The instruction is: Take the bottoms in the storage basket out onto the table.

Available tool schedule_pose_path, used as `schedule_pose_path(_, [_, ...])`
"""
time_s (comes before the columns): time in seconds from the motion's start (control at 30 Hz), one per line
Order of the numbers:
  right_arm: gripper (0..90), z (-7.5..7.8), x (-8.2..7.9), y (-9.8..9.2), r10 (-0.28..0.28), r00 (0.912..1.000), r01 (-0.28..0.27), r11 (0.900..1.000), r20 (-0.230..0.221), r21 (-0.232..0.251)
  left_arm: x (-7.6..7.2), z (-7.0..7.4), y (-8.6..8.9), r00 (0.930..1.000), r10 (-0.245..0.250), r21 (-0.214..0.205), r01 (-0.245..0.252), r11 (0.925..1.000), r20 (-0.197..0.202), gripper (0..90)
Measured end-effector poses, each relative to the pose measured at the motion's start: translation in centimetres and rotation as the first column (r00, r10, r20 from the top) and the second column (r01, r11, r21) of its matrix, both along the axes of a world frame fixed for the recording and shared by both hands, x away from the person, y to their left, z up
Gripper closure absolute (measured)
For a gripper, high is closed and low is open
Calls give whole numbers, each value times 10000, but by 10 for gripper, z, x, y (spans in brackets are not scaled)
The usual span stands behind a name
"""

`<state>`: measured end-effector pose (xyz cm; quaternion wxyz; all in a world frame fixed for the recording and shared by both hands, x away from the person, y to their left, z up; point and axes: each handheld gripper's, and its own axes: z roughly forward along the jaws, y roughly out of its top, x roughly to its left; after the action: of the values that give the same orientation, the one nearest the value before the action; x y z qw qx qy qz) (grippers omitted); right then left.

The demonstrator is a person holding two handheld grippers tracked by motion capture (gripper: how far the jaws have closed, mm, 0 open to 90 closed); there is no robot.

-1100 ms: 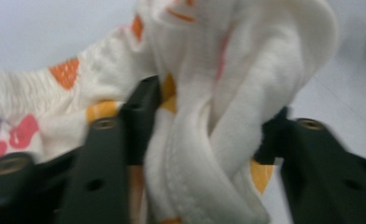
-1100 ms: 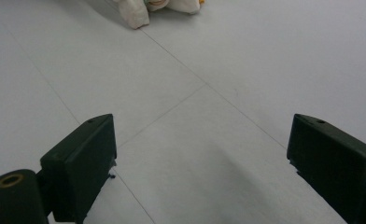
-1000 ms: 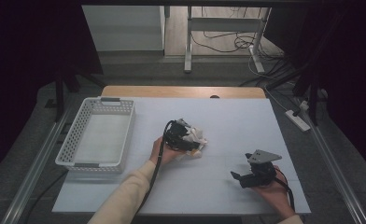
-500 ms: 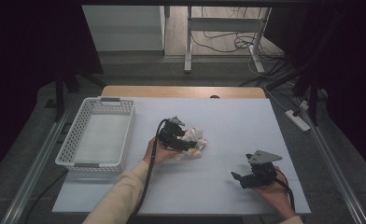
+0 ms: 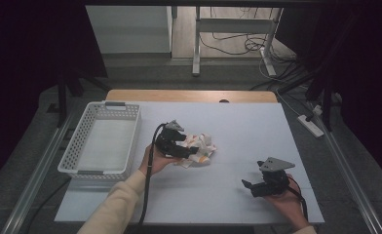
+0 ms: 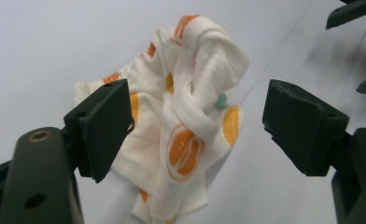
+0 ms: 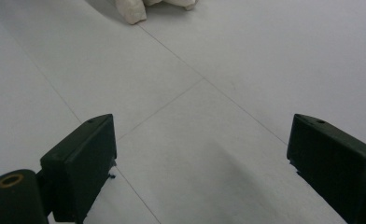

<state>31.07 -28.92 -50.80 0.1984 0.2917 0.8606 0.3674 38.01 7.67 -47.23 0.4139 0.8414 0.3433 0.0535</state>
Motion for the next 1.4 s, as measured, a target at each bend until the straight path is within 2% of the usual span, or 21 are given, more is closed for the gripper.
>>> schedule_pose_path(0.23, [81,0,-1,-1,-32,10000,32,10000,1,20,-17,10,17,9995,76,15,-77,10000,303,231])
schedule_pose_path(0.43, [81,0,-1,0,-32,10000,32,10000,27,1,-34,20,39,9979,405,-230,-394,9990,507,234])
schedule_pose_path(0.7, [81,1,-1,0,-55,10000,54,10000,46,21,-52,28,72,9938,894,-274,-878,9958,667,236])
schedule_pose_path(1.0, [81,1,-1,1,-69,10000,69,10000,68,45,-82,26,110,9860,1518,-600,-1478,9872,694,240])
schedule_pose_path(1.17, [81,1,0,1,-72,10000,72,10000,61,24,-96,23,125,9808,1770,-792,-1706,9822,824,243])
schedule_pose_path(1.4, [81,1,-1,0,-142,9999,141,9999,90,23,-112,16,140,9759,2029,-706,-1975,9778,805,243])
